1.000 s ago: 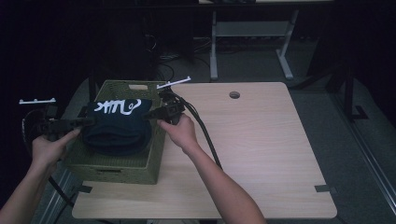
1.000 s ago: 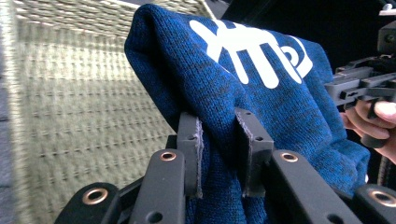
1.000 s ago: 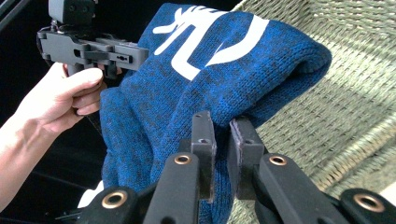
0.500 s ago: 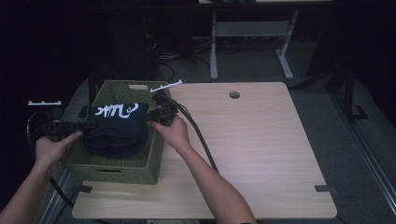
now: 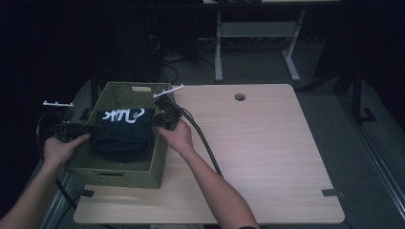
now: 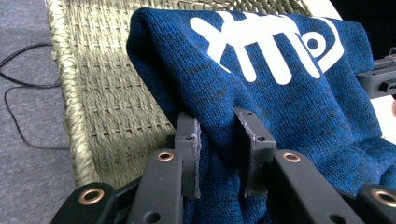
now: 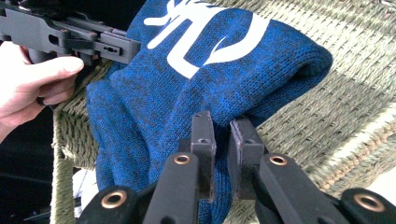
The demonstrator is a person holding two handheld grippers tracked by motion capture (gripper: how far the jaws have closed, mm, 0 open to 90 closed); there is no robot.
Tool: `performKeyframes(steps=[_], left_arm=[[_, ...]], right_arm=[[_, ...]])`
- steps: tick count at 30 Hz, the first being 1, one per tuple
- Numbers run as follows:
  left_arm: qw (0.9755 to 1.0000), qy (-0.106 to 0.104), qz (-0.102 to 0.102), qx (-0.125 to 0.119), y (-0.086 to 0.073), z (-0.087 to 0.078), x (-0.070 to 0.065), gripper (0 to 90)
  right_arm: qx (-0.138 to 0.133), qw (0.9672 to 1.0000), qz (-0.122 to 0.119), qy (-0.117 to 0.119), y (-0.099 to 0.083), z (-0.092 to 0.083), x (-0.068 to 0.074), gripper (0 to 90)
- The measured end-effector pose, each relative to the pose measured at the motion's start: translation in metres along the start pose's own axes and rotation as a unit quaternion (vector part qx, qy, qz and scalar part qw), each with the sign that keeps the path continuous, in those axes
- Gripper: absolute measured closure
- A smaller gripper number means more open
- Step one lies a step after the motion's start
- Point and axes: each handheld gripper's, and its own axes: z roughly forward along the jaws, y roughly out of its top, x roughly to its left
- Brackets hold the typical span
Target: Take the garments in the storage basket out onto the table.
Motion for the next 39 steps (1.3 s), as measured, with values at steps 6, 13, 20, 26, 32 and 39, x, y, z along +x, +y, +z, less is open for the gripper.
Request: performKeyframes(steps=[6,13,20,26,32,39], left_arm=[[0.9999,0.012,0.006,0.010,0.003,0.003,-0.001,72.4],[0.9977,0.064,0.010,0.022,0.008,0.007,0.000,63.8],[0.9975,0.069,0.010,0.012,0.014,0.003,-0.001,60.1],[0.9983,0.057,0.013,-0.009,0.012,-0.003,-0.007,60.0],[0.9981,0.048,0.024,-0.030,0.006,-0.012,-0.019,59.2],[0.9973,0.045,0.025,-0.052,-0.004,-0.026,-0.033,57.4]], right_arm=[[0.002,1.0000,0.005,-0.004,-0.001,0.004,-0.004,81.6],[-0.002,0.9996,0.002,-0.027,0.000,0.006,-0.004,67.1],[-0.005,0.9992,-0.007,-0.039,0.000,0.003,-0.001,66.0],[-0.012,0.9994,-0.009,-0.031,0.001,-0.007,-0.001,65.7],[-0.025,0.9994,-0.012,-0.019,0.001,-0.022,0.000,63.9],[-0.031,0.9994,-0.013,-0.003,-0.002,-0.035,-0.003,59.8]])
